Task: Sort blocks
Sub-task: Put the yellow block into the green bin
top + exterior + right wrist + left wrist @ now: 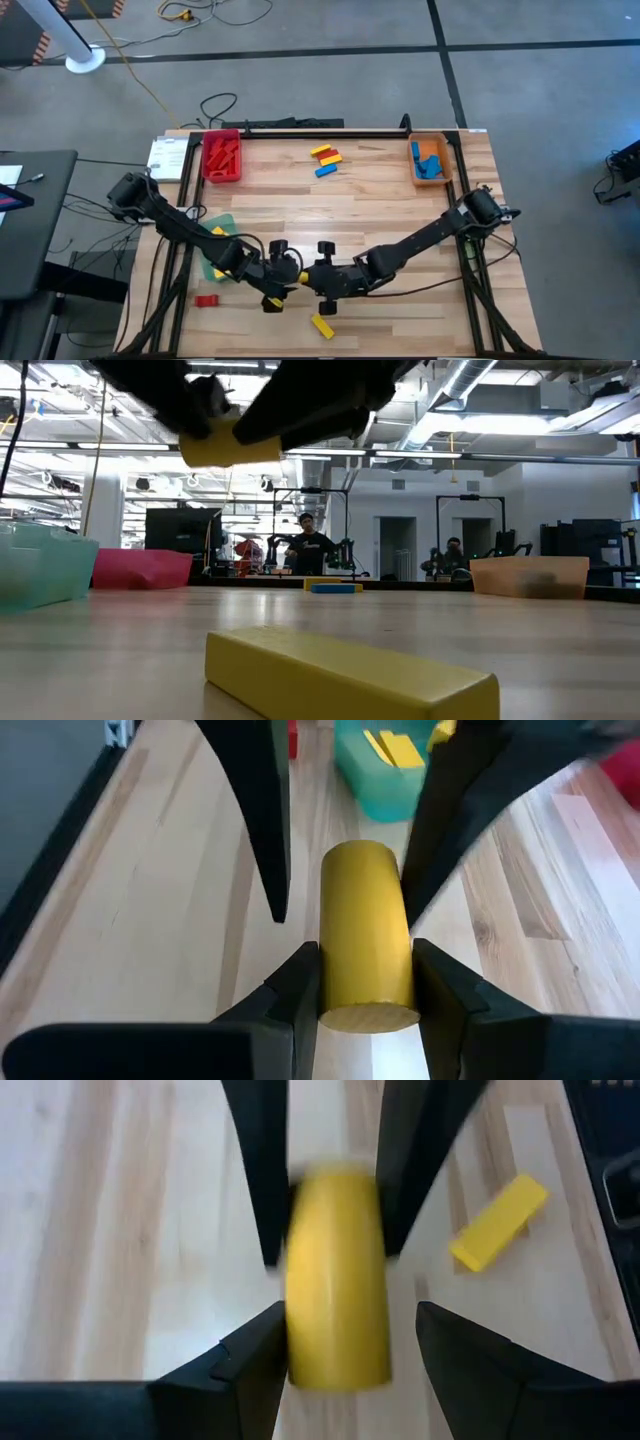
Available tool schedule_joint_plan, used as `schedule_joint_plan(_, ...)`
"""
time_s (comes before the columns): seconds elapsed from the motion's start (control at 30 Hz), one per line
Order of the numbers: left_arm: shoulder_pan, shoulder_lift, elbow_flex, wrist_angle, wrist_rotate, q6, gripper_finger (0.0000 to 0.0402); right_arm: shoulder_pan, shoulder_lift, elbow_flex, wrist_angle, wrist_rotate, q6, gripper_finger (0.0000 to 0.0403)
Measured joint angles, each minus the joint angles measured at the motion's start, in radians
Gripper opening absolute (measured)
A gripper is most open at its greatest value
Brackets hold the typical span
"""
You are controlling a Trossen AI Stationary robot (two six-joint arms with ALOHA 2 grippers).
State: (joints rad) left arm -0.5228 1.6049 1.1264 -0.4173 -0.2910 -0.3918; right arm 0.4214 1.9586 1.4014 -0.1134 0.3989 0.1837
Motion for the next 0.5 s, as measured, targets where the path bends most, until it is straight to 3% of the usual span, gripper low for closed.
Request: schedule_joint_plan(0.5,0.017,0.001,-0.002,0.032,-0.001,-0.006,0.0213,0.009,-0.003,0.001,0.010,0.002,-0.005,0.0133)
